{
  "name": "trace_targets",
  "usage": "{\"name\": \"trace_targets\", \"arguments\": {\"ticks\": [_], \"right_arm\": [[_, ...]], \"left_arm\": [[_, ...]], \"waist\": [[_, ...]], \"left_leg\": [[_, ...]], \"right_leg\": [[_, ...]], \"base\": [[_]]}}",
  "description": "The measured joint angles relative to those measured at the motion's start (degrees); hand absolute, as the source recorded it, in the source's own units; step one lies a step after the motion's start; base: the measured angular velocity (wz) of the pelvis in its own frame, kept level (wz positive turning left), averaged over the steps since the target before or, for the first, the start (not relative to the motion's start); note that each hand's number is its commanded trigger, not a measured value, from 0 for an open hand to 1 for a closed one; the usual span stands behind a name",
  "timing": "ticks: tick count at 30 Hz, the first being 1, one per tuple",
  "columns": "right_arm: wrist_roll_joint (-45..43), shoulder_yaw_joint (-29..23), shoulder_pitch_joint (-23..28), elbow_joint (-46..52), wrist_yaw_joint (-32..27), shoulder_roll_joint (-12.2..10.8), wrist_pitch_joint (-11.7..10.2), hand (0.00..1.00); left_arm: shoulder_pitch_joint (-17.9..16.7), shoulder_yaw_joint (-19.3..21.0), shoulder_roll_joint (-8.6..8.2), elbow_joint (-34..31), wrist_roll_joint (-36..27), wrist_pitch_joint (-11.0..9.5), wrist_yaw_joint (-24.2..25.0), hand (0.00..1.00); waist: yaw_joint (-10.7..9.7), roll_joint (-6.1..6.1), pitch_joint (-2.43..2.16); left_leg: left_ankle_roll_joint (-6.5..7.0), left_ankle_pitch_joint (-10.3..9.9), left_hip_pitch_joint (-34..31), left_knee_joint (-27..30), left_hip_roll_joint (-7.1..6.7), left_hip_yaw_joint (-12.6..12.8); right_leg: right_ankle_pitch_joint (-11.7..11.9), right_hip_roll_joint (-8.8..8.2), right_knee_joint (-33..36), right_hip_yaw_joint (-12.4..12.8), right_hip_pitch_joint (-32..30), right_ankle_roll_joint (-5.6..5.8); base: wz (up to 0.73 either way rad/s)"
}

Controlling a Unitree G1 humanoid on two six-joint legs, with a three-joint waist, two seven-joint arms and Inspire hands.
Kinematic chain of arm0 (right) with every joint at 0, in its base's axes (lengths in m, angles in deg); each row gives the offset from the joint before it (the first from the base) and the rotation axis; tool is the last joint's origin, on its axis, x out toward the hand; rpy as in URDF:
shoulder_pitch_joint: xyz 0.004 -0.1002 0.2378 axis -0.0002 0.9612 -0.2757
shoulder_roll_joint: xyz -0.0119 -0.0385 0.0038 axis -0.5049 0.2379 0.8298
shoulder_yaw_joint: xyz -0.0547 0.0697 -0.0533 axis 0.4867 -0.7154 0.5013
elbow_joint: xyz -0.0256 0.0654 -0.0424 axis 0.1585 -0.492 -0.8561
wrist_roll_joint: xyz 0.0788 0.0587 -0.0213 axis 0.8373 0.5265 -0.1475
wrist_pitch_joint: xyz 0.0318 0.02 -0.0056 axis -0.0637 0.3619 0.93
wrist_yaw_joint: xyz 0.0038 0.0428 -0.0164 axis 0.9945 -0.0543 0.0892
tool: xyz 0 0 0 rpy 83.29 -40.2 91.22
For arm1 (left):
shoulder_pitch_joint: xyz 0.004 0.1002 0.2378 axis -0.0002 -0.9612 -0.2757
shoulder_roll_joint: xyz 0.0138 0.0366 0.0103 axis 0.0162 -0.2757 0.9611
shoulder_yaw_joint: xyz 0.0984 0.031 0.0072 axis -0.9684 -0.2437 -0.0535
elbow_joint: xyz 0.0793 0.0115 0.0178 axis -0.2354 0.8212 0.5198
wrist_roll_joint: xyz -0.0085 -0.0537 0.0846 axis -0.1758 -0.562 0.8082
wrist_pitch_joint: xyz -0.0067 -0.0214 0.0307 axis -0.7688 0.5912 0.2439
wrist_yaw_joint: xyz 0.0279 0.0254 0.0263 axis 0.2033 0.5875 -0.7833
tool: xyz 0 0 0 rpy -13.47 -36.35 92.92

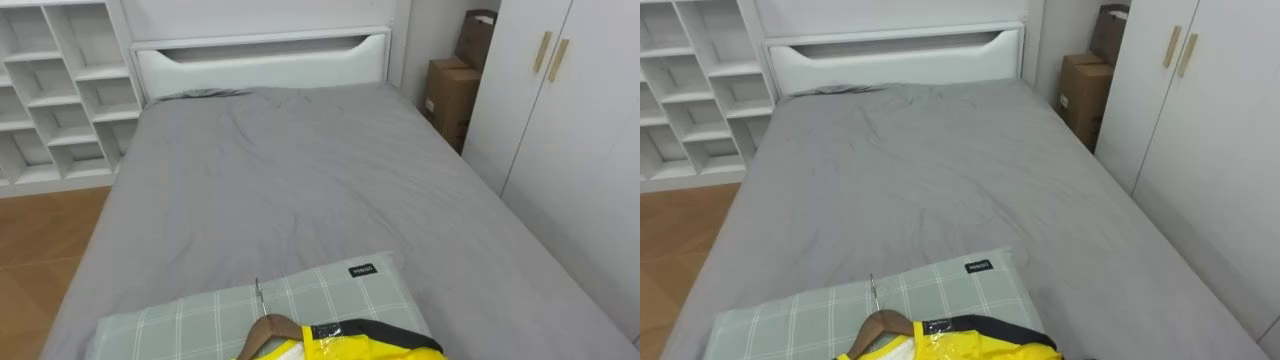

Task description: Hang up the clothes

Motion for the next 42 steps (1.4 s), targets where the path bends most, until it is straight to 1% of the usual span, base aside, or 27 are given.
{"name": "trace_targets", "arguments": {"ticks": [4,8,18,24,26,33,42], "right_arm": [[2.53,0.42,0.31,-0.01,0.03,0.02,0.03,0.0],[3.24,0.34,0.46,0.0,0.07,0.06,0.02,0.0],[3.51,0.25,0.5,-0.28,0.14,0.05,-0.15,0.0],[4.91,0.27,0.06,-1.83,0.33,-0.03,-0.16,0.0],[5.13,0.24,-0.12,-2.28,0.72,-0.03,-0.12,0.0],[5.26,0.27,-0.28,-2.57,0.84,-0.03,-0.1,0.0],[5.4,0.28,-0.25,-2.55,0.85,-0.02,-0.09,0.0]], "left_arm": [[0.21,-0.04,-0.27,-0.21,-0.01,-0.12,-0.11,0.0],[0.33,-0.02,-0.37,-0.21,-0.14,-0.4,-0.76,0.0],[0.25,0.05,-0.75,-0.19,-0.28,-1.6,-3.07,0.0],[0.05,0.01,-0.69,0.52,-9.02,-2.01,-3.1,0.0],[0.16,0.01,-0.69,0.75,-9.38,-2.06,-2.86,0.0],[-0.11,-0.03,-0.69,0.8,-14.83,-2.36,-2.89,0.0],[-0.69,-0.05,-0.7,0.81,-18.16,-2.6,-3.56,0.0]], "waist": [[-0.02,0.13,0.0],[-0.3,0.26,0.05],[-0.33,-0.05,0.05],[-0.31,-0.21,0.08],[-0.32,-0.3,0.09],[-0.32,-0.49,0.16],[-0.32,-0.56,0.21]], "left_leg": [[0.03,-0.11,-0.03,0.0,0.0,0.01],[0.05,-0.16,-0.11,-0.12,0.0,0.01],[0.06,-0.16,-0.06,-0.23,-0.06,0.01],[0.07,-0.15,-0.05,-0.17,-0.08,-0.05],[0.07,-0.15,-0.04,-0.16,-0.09,-0.05],[0.07,-0.14,-0.03,-0.1,-0.14,-0.09],[0.09,-0.13,-0.01,-0.14,-0.31,-0.44]], "right_leg": [[-0.1,0.0,0.01,-0.01,-0.01,0.02],[-0.11,0.0,-0.05,-0.01,-0.04,0.03],[-0.12,0.0,-0.23,0.13,-0.05,0.03],[-0.15,-0.04,-0.15,0.17,-0.04,0.05],[-0.14,-0.04,-0.13,0.2,-0.05,0.05],[-0.14,-0.08,-0.12,0.09,-0.02,0.05],[-0.16,-0.16,-0.15,-0.05,-0.01,0.08]], "base": [[0.0],[0.0],[0.0],[0.0],[0.0],[0.0],[0.0]]}}
